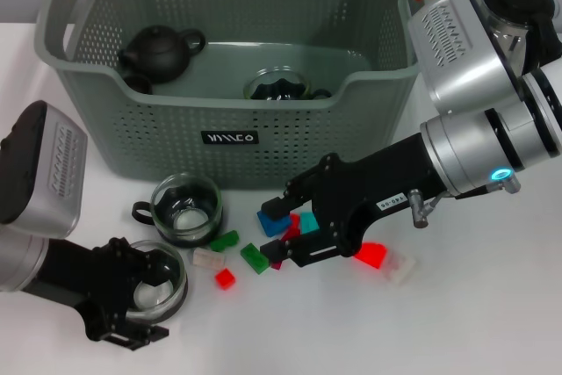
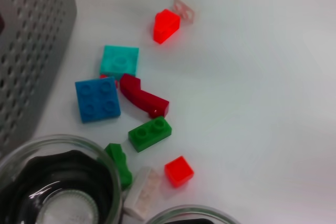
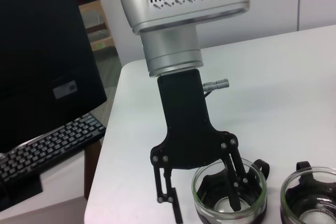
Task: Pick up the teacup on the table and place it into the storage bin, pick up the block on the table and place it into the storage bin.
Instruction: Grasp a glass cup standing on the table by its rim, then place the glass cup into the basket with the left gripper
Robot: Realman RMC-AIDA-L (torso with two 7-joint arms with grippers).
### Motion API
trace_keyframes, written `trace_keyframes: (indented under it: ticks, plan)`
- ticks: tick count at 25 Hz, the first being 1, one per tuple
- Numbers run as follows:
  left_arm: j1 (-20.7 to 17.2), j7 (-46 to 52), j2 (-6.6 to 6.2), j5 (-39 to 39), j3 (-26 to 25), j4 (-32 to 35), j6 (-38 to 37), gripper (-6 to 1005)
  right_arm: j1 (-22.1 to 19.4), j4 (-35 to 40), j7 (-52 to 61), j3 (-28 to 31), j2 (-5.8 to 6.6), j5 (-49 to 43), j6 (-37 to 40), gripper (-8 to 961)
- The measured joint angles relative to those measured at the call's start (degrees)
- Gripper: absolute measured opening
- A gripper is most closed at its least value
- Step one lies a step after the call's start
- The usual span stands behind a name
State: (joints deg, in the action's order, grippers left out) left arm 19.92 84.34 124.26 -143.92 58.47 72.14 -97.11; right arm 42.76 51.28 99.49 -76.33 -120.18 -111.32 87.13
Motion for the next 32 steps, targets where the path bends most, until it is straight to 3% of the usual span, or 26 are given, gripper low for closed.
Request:
trace_keyframes:
  ticks: [7,19,21,27,32]
  plan:
    - [-0.2,0.7,0.12,-1.2,0.2,0.1,1.6,745,0.0,0.2,0.1,0.6,0.14,0.2,0.0,552]
    - [-0.1,0.3,-0.05,-0.8,0.5,0.7,-1.0,233,-0.1,0.4,0.1,1.5,0.12,0.2,0.1,552]
    - [0.0,0.3,-0.1,-0.7,0.2,1.0,-1.9,53,-0.1,0.4,0.1,1.7,0.12,0.2,0.1,552]
    - [1.2,1.6,-0.14,0.0,-3.4,2.8,-8.1,53,-0.3,0.2,-0.2,2.1,0.12,0.1,0.5,552]
    - [6.4,3.1,-1.35,2.7,-16.3,-0.5,-19.8,53,-0.5,-0.2,-0.2,1.9,0.46,-0.3,1.6,552]
